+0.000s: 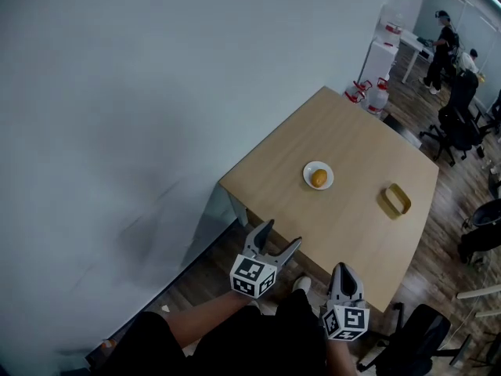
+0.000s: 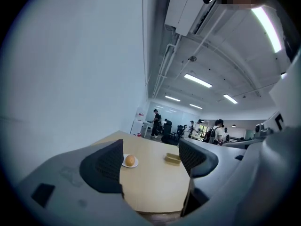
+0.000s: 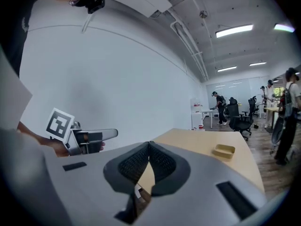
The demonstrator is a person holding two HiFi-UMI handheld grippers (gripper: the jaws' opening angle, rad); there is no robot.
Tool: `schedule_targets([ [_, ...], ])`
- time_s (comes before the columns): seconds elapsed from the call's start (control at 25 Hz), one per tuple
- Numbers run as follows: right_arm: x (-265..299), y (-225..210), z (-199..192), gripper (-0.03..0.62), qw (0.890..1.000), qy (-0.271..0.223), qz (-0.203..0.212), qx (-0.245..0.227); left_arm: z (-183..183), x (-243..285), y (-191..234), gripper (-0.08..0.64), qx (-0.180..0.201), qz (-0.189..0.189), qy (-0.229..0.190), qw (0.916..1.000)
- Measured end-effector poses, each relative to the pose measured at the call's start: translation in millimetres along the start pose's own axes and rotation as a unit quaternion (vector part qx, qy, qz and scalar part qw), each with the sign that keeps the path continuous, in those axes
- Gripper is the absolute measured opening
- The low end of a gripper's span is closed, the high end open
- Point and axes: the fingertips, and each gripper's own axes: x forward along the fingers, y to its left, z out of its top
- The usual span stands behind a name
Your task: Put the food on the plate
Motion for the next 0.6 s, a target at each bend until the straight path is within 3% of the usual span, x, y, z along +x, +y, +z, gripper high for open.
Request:
schedule_targets([
  [0.12, -11, 15, -2, 0.060, 1.000, -0.001, -0.004, 0.002, 19, -36, -14, 0.344, -0.003, -0.005, -0.034, 0.9994],
  [0.24, -16, 30, 6, 0.060, 1.000, -0.015, 0.004, -0.003, 27, -63, -27, 0.342, -0.001, -0.017, -0.041, 0.9990],
  [0.44, -20, 41, 23, 0.060, 0.999, -0.036, 0.001, -0.010, 19, -86, -30, 0.324, -0.053, -0.023, -0.038, 0.9976],
  [0.56, -18, 45, 27, 0.060, 0.999, -0.034, -0.001, -0.020, 14, -92, -27, 0.091, -0.060, -0.012, -0.039, 0.9974],
  [0.6, -15, 46, 26, 0.060, 0.999, -0.031, -0.001, -0.022, 12, -92, -27, 0.089, -0.058, -0.014, -0.036, 0.9976],
])
